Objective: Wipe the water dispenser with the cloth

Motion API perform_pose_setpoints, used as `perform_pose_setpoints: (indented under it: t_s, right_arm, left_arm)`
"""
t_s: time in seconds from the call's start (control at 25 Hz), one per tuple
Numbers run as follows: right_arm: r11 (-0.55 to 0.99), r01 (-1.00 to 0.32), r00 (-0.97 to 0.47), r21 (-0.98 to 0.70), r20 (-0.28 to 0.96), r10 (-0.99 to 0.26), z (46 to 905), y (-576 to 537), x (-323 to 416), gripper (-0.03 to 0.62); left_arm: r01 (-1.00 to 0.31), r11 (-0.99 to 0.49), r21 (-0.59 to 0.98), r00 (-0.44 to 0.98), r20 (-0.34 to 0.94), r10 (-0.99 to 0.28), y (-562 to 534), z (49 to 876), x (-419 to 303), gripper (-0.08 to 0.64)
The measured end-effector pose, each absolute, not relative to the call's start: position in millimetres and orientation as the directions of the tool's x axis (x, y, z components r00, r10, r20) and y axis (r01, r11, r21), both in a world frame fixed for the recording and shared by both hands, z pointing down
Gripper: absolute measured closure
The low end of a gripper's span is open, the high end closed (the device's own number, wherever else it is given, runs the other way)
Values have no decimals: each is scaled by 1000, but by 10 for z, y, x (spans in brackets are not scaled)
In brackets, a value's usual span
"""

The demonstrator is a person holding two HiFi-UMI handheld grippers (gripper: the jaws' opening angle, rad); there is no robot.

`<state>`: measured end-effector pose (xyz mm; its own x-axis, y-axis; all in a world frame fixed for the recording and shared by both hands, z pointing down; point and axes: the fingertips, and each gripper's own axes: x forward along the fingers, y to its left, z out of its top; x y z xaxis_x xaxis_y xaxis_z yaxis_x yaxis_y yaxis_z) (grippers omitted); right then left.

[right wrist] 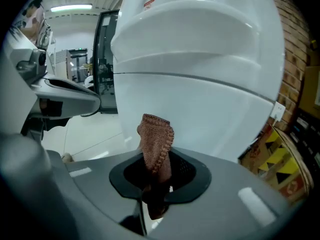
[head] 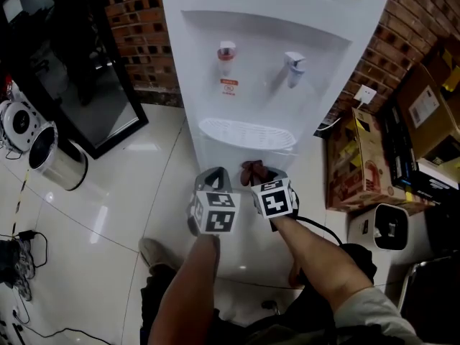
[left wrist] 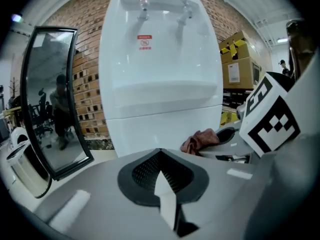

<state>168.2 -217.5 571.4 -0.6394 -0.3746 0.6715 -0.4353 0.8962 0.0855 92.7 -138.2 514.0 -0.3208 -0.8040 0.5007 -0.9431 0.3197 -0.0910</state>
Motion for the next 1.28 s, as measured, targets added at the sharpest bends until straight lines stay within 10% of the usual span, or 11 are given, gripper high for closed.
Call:
perform_pose_setpoints:
  t_s: [0.8, 1.28]
  right_arm:
    - [868, -490, -625, 79, 662, -413, 5904, -2638, 2511, 511]
    - [965, -258, -778, -47, 603, -179, 5990, -1747, 1767, 511]
  left_arm:
    - [-982, 180, 57, -115, 574, -811, -2170, 5727, 2030, 560]
    - [-927, 362, -102, -349, 590, -728, -1211, 5586, 856, 560]
